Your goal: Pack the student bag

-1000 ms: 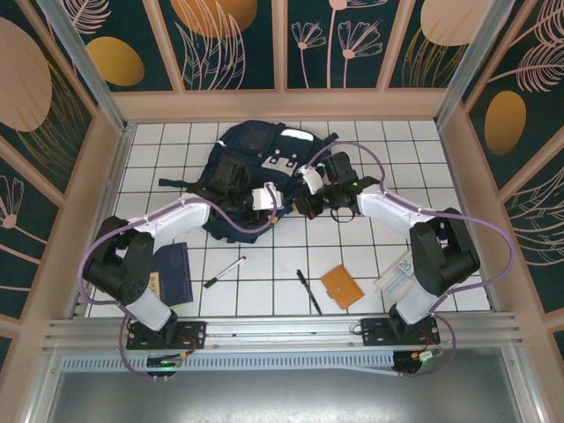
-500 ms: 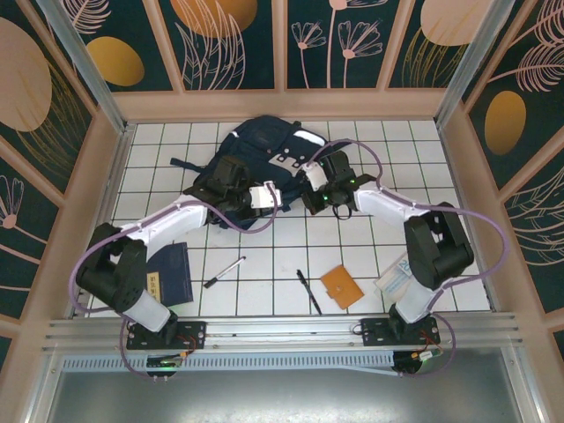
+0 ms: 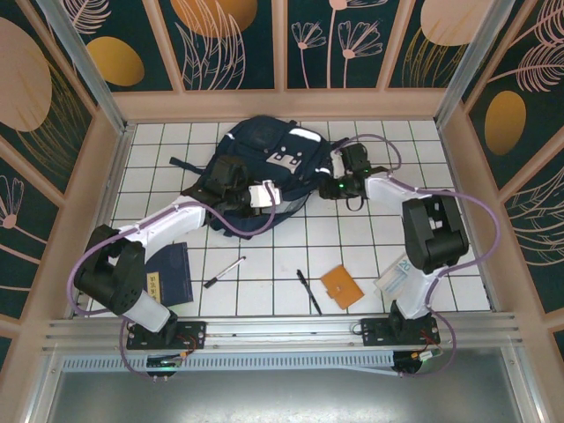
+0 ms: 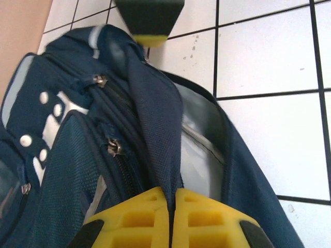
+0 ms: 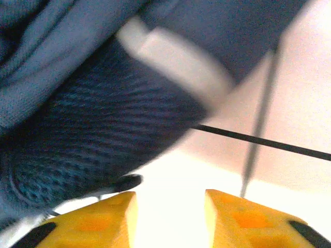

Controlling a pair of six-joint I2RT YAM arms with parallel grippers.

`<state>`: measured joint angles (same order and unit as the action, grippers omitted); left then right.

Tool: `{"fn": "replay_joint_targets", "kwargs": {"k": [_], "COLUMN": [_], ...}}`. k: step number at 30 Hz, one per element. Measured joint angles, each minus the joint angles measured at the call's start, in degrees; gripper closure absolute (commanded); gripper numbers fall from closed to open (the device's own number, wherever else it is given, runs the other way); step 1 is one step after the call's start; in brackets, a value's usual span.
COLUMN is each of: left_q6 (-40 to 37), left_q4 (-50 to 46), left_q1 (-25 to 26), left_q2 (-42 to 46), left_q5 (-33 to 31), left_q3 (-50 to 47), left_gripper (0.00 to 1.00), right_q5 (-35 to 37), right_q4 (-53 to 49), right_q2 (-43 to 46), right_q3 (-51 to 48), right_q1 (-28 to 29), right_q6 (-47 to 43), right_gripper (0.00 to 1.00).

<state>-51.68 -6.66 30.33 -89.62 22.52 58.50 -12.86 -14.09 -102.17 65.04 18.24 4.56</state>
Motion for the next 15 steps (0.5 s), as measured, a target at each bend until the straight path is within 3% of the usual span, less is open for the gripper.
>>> {"fn": "replay_joint_targets", "kwargs": {"k": [5,9,13,15], "left_q6": [6.6,11.5,16.1,18.9], "left_q4": [-0.5,0.2,1.9,2.7], "left_q1": [0.3,1.2,1.8,1.9], "left_q2": [-1.9,-5.6,-7.1,-7.9], "left_q5": [0.5,1.2,2.3,3.1], "left_q3": [3.5,9.1,10.2,10.7], "left_gripper": [1.0,1.0,1.0,1.0], "right_q5": [-3.3,-9.6,-12.0,-13.7], "right_q4": [2.3,6.2,12.9,18.7], "right_q2": [10.3,18.4,21.2,23.1], "right_q3": [-7.0,-10.9,-13.0,-17.0], "right_q1": [-1.9,0.3,4.3,4.8], "right_q6": [2.7,4.2,-0.6,-8.5], "right_gripper": [0.48,0.48,0.5,0.48]}}
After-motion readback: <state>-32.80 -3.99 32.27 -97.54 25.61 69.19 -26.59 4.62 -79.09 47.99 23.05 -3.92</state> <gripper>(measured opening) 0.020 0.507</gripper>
